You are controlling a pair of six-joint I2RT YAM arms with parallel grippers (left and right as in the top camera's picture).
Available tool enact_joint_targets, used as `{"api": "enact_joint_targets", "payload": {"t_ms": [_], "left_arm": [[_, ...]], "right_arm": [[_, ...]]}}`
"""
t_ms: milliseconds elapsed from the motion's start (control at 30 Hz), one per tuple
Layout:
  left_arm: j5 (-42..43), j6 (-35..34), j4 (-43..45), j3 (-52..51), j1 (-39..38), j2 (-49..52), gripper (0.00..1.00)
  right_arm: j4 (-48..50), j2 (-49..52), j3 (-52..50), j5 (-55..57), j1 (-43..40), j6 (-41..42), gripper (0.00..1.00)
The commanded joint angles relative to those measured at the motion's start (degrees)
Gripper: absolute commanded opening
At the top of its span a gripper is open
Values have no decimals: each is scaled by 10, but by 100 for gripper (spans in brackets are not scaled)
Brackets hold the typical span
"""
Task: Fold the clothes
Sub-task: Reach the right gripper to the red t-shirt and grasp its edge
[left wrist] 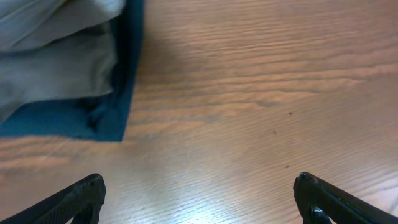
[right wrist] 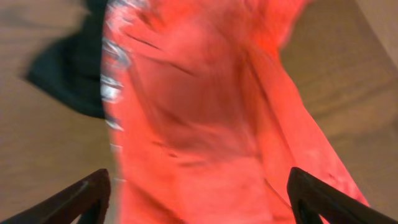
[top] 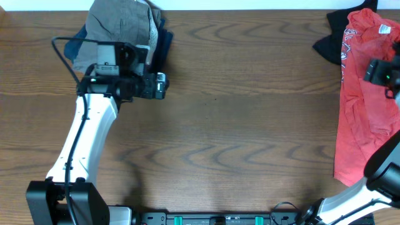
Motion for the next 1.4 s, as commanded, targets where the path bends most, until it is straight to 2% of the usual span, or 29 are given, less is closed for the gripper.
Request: {"api": "enact_joint_targets", "payload": {"t_ms": [0,167,267,667,833,1000,1367], "left_arm": [[-10,14,8,9,-16,0,98],[-27,14,10,9,-29,0,98],[-27,14,10,9,-29,1,98],[-27,14,10,3,-29,1,98],[-27,14,14,3,-29,1,98],[-27,14,14,3,-29,1,98],[-27,14,26,3,-29,0,98]], "right_arm": [[10,27,12,-50,-32,-21,81],[38,64,12,-72,-61,-26,73],[49,87,12,-75,-64,-47,70],[83,153,12,-82,-66,-44,54],[81,155,12,-82,-66,-43,36],[82,152,12,-86,-66,-14,22],[61,69,13,-100,-61,21,1]]}}
